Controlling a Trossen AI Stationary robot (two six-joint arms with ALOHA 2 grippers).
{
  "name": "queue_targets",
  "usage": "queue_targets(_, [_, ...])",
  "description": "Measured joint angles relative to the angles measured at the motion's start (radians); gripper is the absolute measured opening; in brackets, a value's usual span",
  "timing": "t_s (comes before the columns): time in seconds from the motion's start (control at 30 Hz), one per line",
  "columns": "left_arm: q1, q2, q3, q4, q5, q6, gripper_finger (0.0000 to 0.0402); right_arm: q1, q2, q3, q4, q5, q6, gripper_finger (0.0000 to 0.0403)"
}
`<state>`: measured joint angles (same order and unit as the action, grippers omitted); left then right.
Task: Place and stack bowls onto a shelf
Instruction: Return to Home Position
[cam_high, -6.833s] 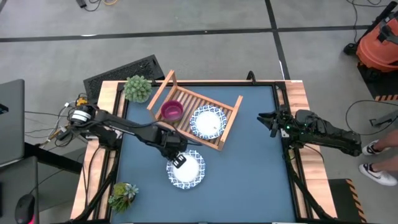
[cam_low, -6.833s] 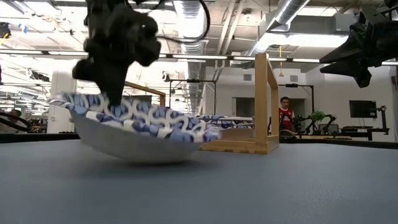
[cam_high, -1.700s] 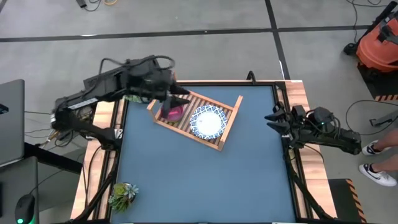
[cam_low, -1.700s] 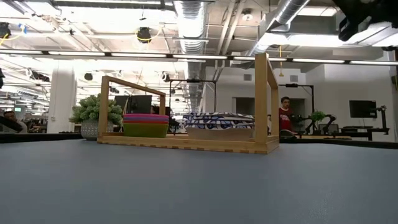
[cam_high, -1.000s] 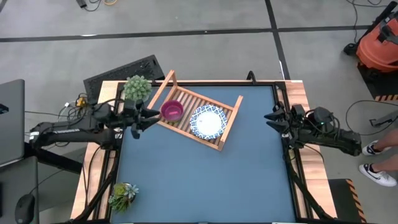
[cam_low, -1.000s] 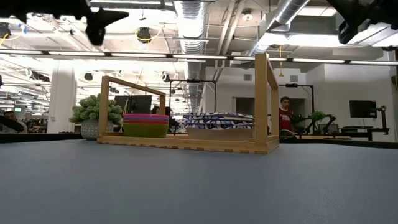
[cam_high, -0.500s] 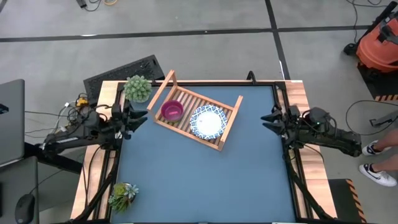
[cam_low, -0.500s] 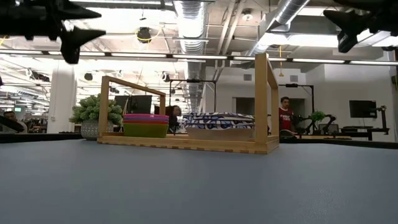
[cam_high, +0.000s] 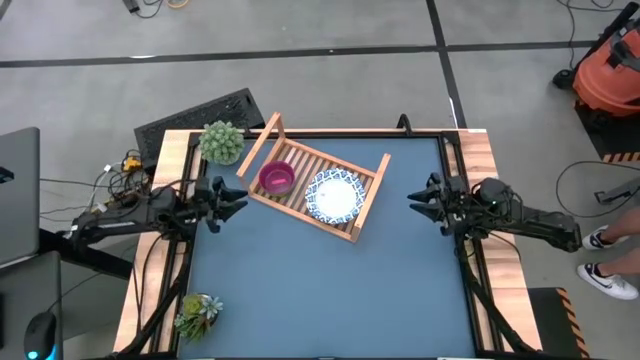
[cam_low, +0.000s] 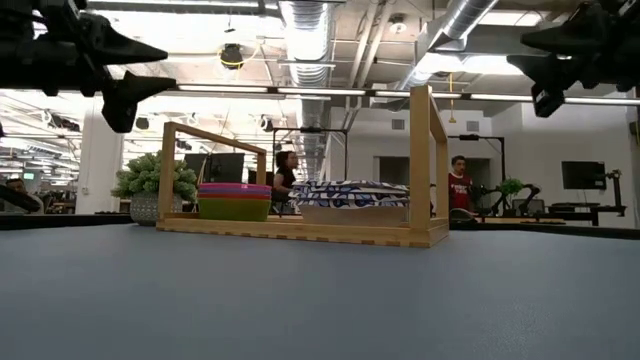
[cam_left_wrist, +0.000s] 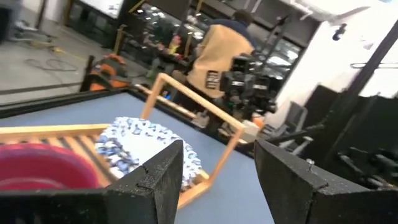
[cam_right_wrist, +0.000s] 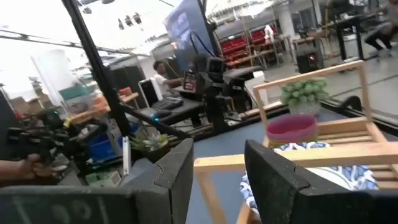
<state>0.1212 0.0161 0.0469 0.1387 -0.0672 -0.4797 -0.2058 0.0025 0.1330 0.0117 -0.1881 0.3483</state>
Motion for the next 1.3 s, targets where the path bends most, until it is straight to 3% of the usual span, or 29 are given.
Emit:
queue_targets(0.3, [-0.107,-0.004,-0.036,0.025,-0.036,0.025,0.018,0.0,0.0,-0.124,0.126,-0.074,0.001,0.0171])
queue_targets(0.7, [-0.214,-0.004,-0.036,0.023,-0.125,0.05,0.018,0.0,0.0,-0.125,0.089,-0.075,-0.043,0.0171])
queue_targets(1.2, [-0.242,-0.004,-0.037,-0.043,-0.124,0.061,0.018,0.0,0.0,-0.126,0.08,-0.075,-0.06,0.0171])
queue_targets(1.3, [-0.242,-0.004,-0.037,-0.055,-0.078,0.085,0.018,0.0,0.0,-0.127,0.075,-0.075,-0.061,0.0171])
